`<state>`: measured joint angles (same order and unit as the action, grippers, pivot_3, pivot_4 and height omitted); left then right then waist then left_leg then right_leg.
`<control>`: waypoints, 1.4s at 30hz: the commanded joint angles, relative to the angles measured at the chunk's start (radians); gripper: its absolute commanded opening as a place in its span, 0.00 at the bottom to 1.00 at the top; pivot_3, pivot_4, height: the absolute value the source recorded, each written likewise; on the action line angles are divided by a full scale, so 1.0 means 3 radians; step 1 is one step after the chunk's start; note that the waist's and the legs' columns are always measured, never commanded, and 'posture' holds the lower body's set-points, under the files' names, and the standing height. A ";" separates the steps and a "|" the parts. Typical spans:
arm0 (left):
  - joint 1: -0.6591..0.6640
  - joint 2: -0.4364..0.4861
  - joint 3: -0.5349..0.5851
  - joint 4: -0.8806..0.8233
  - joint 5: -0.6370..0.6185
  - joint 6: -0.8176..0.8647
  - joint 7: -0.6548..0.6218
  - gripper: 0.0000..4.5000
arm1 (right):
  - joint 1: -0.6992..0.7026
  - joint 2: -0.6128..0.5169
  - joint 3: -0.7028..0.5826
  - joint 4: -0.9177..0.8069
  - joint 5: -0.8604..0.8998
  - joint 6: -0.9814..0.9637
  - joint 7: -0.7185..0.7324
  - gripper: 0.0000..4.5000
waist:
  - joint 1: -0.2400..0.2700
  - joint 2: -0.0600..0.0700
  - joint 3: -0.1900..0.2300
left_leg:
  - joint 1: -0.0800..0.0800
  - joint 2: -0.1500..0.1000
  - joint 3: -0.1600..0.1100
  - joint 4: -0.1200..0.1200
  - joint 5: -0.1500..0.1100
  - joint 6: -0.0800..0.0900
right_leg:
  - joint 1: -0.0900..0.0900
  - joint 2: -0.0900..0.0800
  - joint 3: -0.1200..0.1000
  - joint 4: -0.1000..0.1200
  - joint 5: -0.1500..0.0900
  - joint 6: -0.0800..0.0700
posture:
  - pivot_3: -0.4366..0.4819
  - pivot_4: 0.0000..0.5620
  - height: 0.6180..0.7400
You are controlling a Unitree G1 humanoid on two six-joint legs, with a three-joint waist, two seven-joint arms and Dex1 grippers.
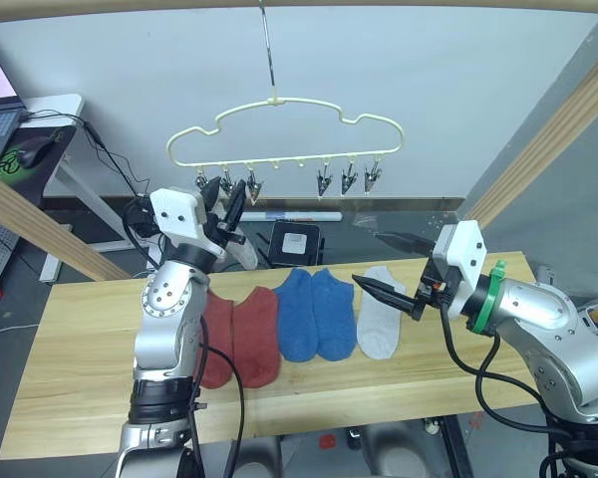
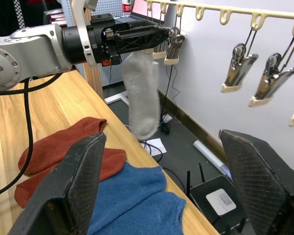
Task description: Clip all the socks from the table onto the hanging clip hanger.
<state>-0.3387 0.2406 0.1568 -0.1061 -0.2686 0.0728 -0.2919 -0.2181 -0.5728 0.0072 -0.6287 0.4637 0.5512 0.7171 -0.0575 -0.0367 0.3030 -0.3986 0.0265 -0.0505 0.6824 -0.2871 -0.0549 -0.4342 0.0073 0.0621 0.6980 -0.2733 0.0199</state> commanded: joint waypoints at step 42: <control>0.0064 0.0114 0.0001 -0.0468 -0.0032 0.0214 -0.0009 0.00 | -0.0193 0.0876 0.0581 0.1576 -0.1233 0.0216 -0.1586 1.00 | -0.0005 0.0000 0.0000 | 0.0002 0.0002 0.0001 -0.0001 0.0009 0.0000 | 0.0000 0.0004 0.0004 0.0000 0.0008 -0.0003 | 0.40 0.54 1.00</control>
<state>-0.3164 0.2725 0.1597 -0.1987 -0.2744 0.1443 -0.2956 -0.2693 -0.3174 0.1769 -0.1872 0.1340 0.6721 0.2785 -0.0592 -0.0368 0.3031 -0.3981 0.0268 -0.0501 0.6819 -0.2845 -0.0550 -0.4343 0.0086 0.0635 0.6977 -0.2709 0.0191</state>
